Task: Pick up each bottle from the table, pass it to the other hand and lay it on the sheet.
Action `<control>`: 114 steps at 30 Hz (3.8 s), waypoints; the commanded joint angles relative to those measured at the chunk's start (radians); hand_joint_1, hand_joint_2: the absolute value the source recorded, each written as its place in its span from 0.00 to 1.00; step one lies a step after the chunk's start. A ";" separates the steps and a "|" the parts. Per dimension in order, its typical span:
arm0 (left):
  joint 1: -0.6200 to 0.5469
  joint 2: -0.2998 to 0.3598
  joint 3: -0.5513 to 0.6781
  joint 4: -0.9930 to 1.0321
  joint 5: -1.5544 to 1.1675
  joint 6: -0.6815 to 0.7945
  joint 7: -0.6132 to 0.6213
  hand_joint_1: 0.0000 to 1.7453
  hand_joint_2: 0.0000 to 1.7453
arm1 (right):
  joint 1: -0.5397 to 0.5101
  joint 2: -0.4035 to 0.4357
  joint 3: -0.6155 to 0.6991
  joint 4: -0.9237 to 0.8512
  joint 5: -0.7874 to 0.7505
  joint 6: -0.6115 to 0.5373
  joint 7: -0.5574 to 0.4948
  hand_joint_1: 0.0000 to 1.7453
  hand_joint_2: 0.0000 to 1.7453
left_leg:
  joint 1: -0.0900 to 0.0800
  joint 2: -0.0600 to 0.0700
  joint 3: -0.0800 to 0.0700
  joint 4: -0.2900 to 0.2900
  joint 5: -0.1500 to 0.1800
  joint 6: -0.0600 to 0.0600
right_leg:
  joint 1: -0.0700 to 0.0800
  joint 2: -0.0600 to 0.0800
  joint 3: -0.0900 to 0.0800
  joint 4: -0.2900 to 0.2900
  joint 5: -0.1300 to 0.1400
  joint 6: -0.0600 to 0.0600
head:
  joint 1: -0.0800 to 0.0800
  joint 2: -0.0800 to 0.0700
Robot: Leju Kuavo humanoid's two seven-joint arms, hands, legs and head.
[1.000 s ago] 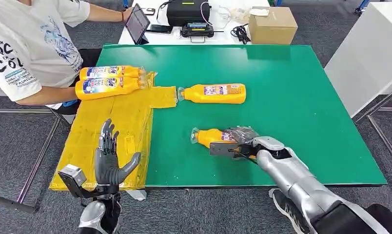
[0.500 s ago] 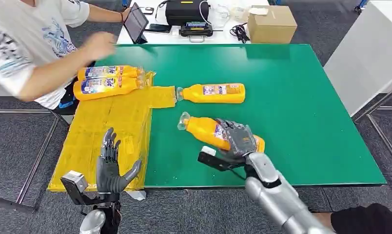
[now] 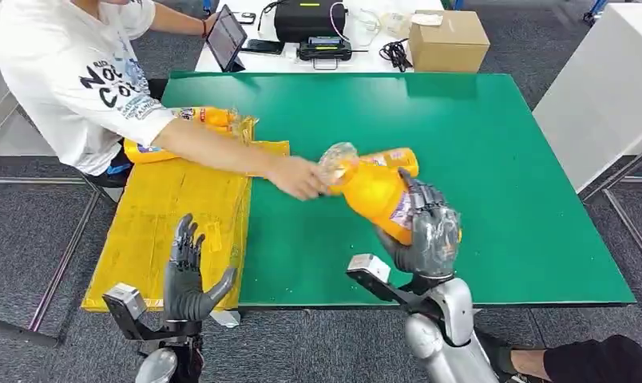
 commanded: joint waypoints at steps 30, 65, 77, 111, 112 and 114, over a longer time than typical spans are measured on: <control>-0.080 0.045 -0.209 0.071 0.122 -0.233 0.090 0.00 1.00 | -0.059 0.226 0.204 0.455 -0.234 0.315 -0.241 1.00 1.00 | 0.003 0.004 0.008 -0.001 -0.003 -0.003 | 0.003 0.003 0.007 -0.001 -0.002 -0.003 | 0.000 0.000; -0.129 0.031 -0.158 0.168 0.054 -0.217 0.064 1.00 1.00 | -0.119 0.243 0.312 0.569 -0.217 0.344 -0.194 1.00 1.00 | 0.002 0.002 0.004 -0.001 -0.001 -0.002 | 0.002 0.001 0.004 -0.001 -0.001 -0.002 | 0.000 0.000; -0.123 0.024 -0.128 0.131 0.057 -0.192 0.043 1.00 1.00 | -0.106 0.236 0.295 0.545 -0.232 0.334 -0.190 0.63 1.00 | 0.002 0.001 0.003 -0.001 -0.001 -0.001 | 0.002 0.000 0.003 -0.001 -0.001 -0.002 | 0.000 0.000; -0.346 0.118 -0.007 0.172 -0.525 0.491 -0.028 1.00 1.00 | -0.051 0.178 0.194 0.024 -0.366 0.299 -0.252 0.00 0.00 | 0.003 0.001 0.004 0.000 -0.001 -0.002 | 0.003 -0.001 0.005 0.000 -0.002 -0.003 | 0.000 0.000; -0.368 0.131 -0.015 0.199 -0.608 0.543 -0.027 1.00 1.00 | -0.054 0.178 0.194 0.007 -0.371 0.299 -0.251 0.00 0.00 | 0.002 0.000 0.003 0.000 0.000 -0.002 | 0.002 -0.001 0.003 0.001 -0.001 -0.002 | 0.000 0.000; -0.433 0.148 -0.006 0.280 -0.755 0.633 -0.013 1.00 1.00 | -0.071 0.181 0.194 -0.032 -0.394 0.306 -0.247 0.00 0.00 | 0.002 -0.001 0.003 0.001 0.000 -0.002 | 0.002 -0.002 0.003 0.001 -0.002 -0.003 | 0.000 0.000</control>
